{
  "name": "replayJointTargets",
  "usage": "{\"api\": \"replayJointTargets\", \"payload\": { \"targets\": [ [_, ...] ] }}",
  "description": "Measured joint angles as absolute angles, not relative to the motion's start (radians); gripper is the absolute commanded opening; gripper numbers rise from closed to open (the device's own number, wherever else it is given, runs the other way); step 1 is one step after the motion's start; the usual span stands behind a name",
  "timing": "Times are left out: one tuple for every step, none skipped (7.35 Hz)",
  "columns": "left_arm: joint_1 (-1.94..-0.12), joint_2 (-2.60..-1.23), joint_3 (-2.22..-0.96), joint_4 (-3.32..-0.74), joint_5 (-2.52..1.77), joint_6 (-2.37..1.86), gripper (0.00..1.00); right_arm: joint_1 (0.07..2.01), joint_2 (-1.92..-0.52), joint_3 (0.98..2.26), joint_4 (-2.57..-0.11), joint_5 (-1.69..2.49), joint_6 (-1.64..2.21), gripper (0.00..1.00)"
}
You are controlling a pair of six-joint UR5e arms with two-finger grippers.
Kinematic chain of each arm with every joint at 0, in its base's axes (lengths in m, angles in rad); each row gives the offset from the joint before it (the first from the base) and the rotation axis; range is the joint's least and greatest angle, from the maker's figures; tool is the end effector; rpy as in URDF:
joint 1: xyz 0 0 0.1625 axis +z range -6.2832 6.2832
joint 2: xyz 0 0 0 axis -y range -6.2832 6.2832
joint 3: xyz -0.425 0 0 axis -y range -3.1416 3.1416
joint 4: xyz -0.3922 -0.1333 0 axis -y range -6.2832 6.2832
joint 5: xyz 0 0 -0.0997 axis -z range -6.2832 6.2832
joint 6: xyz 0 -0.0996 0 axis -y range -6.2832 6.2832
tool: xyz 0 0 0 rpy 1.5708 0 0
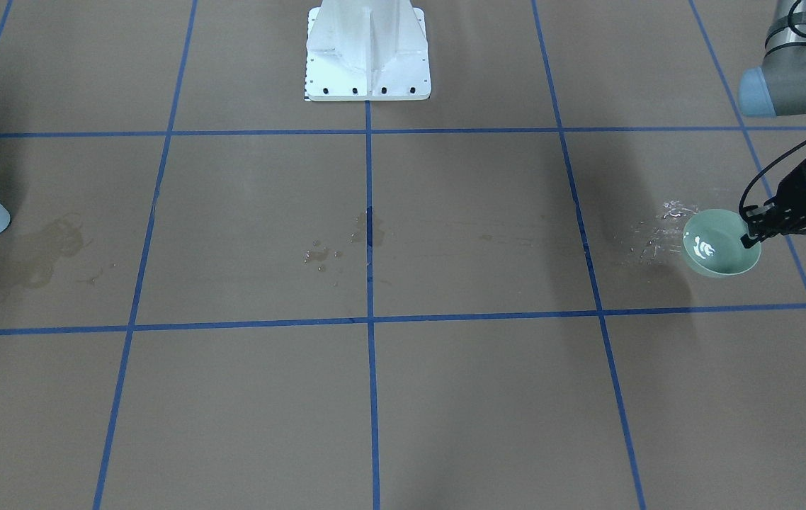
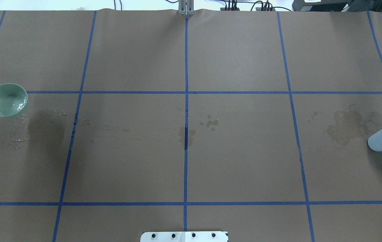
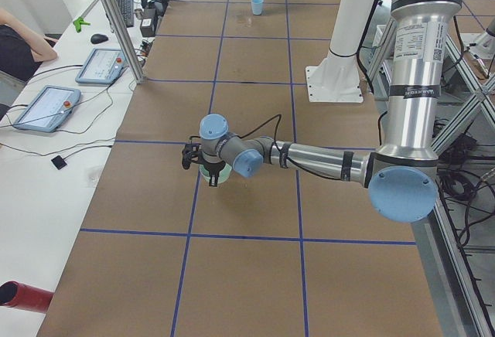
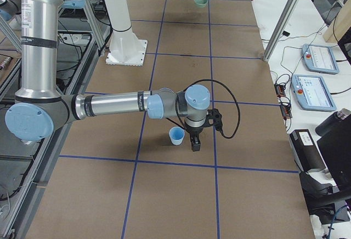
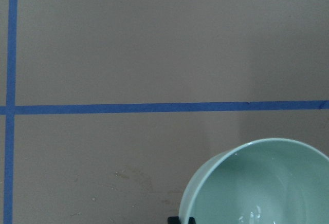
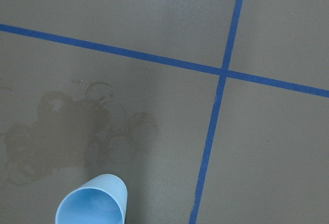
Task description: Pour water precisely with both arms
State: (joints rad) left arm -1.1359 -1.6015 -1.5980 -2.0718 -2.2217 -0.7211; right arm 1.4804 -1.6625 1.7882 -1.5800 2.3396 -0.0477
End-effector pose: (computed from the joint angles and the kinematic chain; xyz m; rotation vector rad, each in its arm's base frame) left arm 0.1576 -0.5124 0.5789 0.1050 0.8242 -0.0877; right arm 0.0225 -0.4614 0.5961 0.0944 -0.7711 -0.1759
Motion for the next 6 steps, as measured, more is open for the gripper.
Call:
{"api": "replayJointTargets", "payload": {
  "targets": [
    [-1.135, -1.611, -1.565, -2.128, -2.222, -0.771, 0.0, 1.48, -1.661, 1.788, -1.58, 2.339, -0.048, 0.99],
    [-1.134, -1.612, -1.541, -2.176, -2.225, -0.797, 0.0, 1.48, -1.66, 1.787, -1.58, 2.338, -0.048, 0.99],
    [-1.135, -1.602, -1.531, -2.208, -2.246, -0.804, 0.0, 1.48, -1.659, 1.787, -1.58, 2.335, -0.048, 0.99],
    [-1.137, -1.569, -1.53, -2.247, -2.278, -0.804, 0.0, 1.48, -1.658, 1.787, -1.58, 2.333, -0.048, 0.99],
    [-1.139, -1.517, -1.53, -2.306, -2.296, -0.803, 0.0, 1.48, -1.657, 1.787, -1.58, 2.33, -0.048, 0.99],
    [-1.14, -1.461, -1.531, -2.366, -2.304, -0.802, 0.0, 1.48, -1.656, 1.788, -1.581, 2.324, -0.048, 0.99]
  ]
}}
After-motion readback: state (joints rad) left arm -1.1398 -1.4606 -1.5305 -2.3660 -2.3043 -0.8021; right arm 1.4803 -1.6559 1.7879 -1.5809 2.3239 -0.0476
